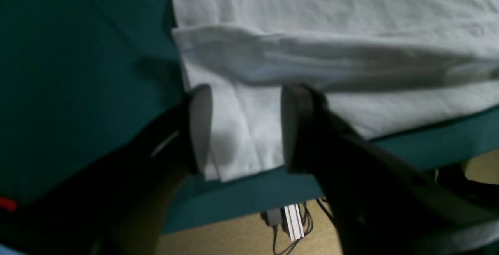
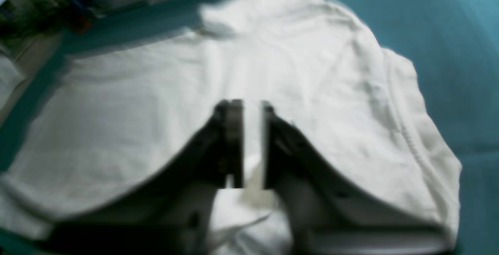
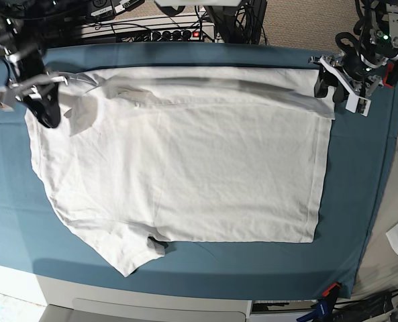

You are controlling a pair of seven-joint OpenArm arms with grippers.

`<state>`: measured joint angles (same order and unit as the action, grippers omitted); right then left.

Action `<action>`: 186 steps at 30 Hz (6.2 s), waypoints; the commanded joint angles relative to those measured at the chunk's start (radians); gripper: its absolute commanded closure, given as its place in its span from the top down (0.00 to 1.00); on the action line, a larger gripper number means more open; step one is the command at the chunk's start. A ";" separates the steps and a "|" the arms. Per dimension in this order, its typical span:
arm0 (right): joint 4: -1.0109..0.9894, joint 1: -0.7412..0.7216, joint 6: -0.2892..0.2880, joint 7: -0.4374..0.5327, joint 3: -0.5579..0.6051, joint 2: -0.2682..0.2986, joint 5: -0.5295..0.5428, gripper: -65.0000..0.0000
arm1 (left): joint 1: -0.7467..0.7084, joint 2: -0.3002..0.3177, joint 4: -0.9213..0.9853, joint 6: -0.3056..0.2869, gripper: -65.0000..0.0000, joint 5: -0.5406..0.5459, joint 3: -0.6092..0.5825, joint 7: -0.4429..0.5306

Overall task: Fold the T-shirt properly
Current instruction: 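Lower the shoulder edges and fold the collar edge under along the table, then release the right gripper and regrasp the shirt's shoulder corner, then pull both held corners apart to stretch the collar edge taut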

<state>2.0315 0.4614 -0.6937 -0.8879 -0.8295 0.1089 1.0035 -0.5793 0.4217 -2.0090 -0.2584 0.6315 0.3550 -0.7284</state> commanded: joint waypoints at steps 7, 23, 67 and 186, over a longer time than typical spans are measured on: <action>0.135 0.159 -0.004 -0.033 -0.049 -0.048 0.063 0.00 | -0.002 0.013 -0.013 -0.001 0.46 0.006 0.008 0.018; -0.322 0.034 0.043 0.036 -0.048 0.066 -0.150 0.00 | 0.000 0.010 -0.013 -0.002 0.46 0.007 0.007 0.019; -0.593 -0.010 0.134 -0.043 -0.341 0.095 0.122 0.44 | 0.000 0.011 -0.013 -0.005 0.46 0.007 0.007 0.011; -0.678 0.024 0.082 -0.006 -0.134 0.116 -0.026 0.00 | -0.018 0.011 0.354 -0.135 0.00 0.377 0.198 -0.260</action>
<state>1.3529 0.4664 -0.6483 -0.8677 -0.9554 0.2070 1.0370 -0.5770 0.4213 -1.6558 -0.4095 1.0763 0.5465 -0.9401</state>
